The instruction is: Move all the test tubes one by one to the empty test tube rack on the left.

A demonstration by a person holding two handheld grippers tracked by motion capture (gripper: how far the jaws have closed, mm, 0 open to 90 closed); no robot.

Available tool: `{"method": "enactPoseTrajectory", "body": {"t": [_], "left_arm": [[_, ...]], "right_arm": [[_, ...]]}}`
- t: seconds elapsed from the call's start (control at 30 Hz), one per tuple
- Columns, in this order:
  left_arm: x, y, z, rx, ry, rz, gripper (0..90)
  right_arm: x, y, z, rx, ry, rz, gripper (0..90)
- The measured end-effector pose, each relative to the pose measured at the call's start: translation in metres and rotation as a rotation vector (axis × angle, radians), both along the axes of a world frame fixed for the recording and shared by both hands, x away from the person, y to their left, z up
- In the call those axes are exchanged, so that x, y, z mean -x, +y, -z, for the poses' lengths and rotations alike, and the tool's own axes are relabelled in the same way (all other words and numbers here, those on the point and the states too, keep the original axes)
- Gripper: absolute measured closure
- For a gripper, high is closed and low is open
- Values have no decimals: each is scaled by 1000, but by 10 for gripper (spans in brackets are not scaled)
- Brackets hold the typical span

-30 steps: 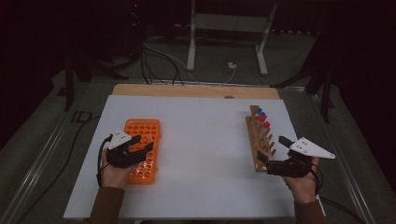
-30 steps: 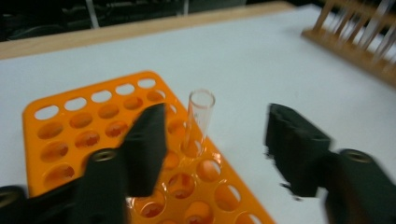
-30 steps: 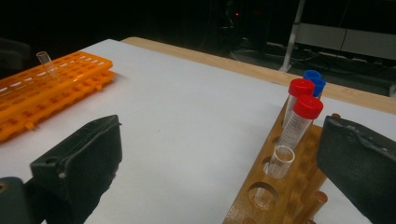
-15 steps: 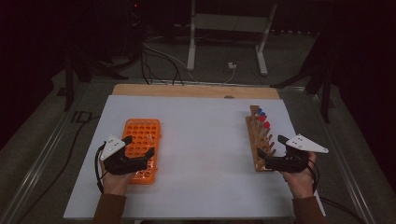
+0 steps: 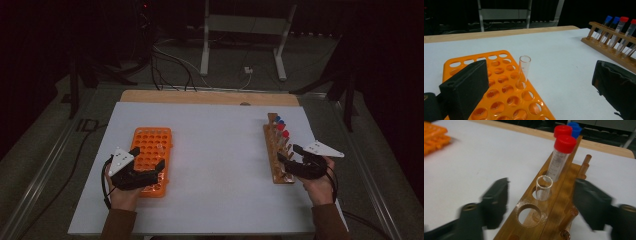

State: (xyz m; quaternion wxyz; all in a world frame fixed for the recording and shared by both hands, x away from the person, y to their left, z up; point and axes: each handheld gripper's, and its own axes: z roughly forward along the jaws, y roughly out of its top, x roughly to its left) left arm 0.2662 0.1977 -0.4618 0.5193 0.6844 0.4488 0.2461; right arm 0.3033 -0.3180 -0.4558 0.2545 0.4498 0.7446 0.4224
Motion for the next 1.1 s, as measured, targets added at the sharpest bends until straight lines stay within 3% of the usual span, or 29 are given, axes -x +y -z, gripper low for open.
{"method": "enactPoseTrajectory", "body": {"t": [0.03,0.07,0.1,0.33,0.63,1.1], "left_arm": [[0,0,0,-1,2,0,12],[0,-1,1,-8,3,1,12],[0,-2,1,-15,5,-2,12],[0,-5,3,-34,7,3,13],[0,-8,6,-45,16,8,13],[0,-10,6,-56,17,16,13]], "right_arm": [[-2,1,1,17,-1,2,456],[-2,1,1,17,-1,2,456],[-4,1,3,27,1,11,534],[-8,3,4,58,-9,24,718],[-17,7,4,50,-6,9,746],[-17,10,-1,56,7,29,765]]}}
